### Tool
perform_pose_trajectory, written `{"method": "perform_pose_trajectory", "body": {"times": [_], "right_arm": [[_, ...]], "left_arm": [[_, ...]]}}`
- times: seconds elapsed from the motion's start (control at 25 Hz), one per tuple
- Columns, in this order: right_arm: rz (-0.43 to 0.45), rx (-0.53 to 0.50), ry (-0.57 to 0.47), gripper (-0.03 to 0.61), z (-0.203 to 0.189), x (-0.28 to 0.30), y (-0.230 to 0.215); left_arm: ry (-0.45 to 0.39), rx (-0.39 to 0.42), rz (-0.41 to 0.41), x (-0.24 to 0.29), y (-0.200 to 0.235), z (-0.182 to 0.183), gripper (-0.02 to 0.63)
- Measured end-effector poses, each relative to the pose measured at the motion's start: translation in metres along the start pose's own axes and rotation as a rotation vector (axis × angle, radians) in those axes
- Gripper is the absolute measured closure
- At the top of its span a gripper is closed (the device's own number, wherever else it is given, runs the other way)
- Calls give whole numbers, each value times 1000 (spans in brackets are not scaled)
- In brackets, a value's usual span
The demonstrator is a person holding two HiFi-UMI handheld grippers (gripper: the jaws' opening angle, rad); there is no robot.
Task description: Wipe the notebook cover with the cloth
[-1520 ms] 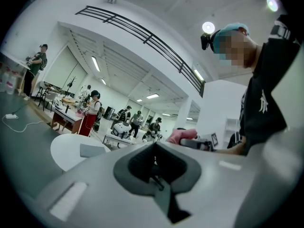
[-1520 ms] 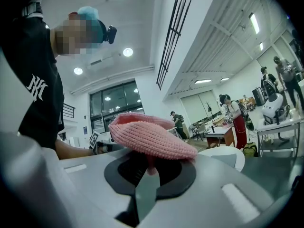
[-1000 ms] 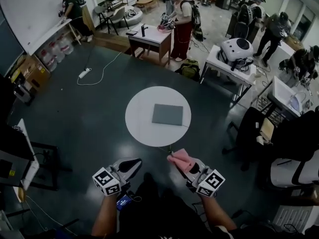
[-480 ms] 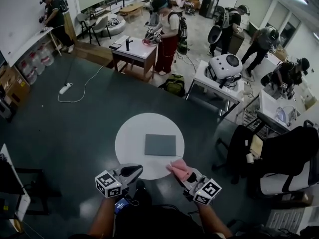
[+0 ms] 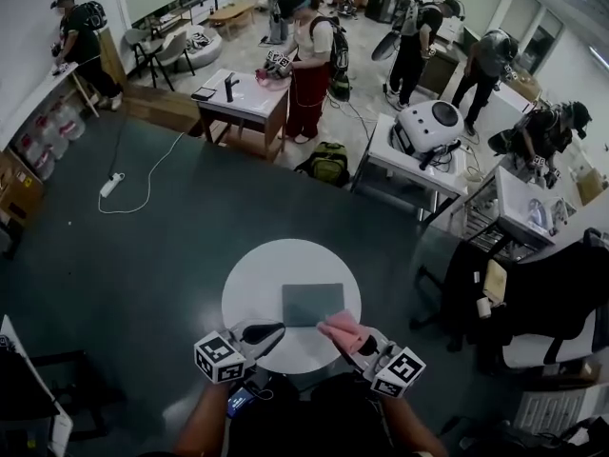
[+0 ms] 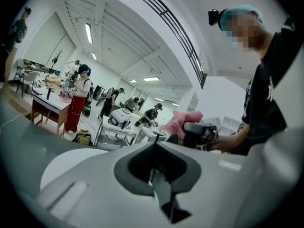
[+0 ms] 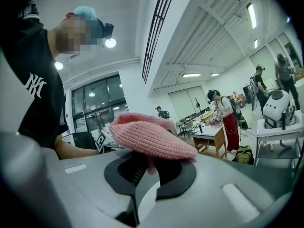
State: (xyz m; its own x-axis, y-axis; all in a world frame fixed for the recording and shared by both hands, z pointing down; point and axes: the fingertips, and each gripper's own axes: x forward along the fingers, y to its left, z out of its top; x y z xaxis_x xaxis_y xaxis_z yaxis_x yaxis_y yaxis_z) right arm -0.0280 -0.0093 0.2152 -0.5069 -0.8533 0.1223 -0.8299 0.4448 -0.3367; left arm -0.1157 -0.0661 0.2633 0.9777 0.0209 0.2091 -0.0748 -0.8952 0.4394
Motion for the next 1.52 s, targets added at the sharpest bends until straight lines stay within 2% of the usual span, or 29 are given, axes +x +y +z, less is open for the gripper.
{"method": "perform_pose_trajectory", "body": {"times": [0.16,0.32,0.44,0.64,0.84,0.96,1.08,1.2,1.36,1.52], "right_arm": [[33,17,25,543,-3,14,-40],[104,43,23,543,8,28,-91],[172,59,30,543,18,21,-121],[273,76,42,543,20,26,-159],[361,80,70,543,10,34,-183],[394,77,111,543,-7,40,-192],[392,80,144,543,-24,53,-196],[342,78,162,543,-36,63,-196],[270,88,183,543,-59,68,-192],[238,63,209,543,-93,80,-191]], "left_arm": [[7,-37,45,24,29,1,611],[40,-77,131,50,59,7,611],[39,-122,195,68,60,11,609],[48,-119,320,86,69,23,609],[90,-134,406,103,81,13,589],[124,-139,420,113,87,-1,563],[139,-162,404,117,95,-15,554],[142,-213,363,114,103,-35,549],[186,-251,328,104,115,-70,540],[231,-258,323,96,141,-112,526]]}}
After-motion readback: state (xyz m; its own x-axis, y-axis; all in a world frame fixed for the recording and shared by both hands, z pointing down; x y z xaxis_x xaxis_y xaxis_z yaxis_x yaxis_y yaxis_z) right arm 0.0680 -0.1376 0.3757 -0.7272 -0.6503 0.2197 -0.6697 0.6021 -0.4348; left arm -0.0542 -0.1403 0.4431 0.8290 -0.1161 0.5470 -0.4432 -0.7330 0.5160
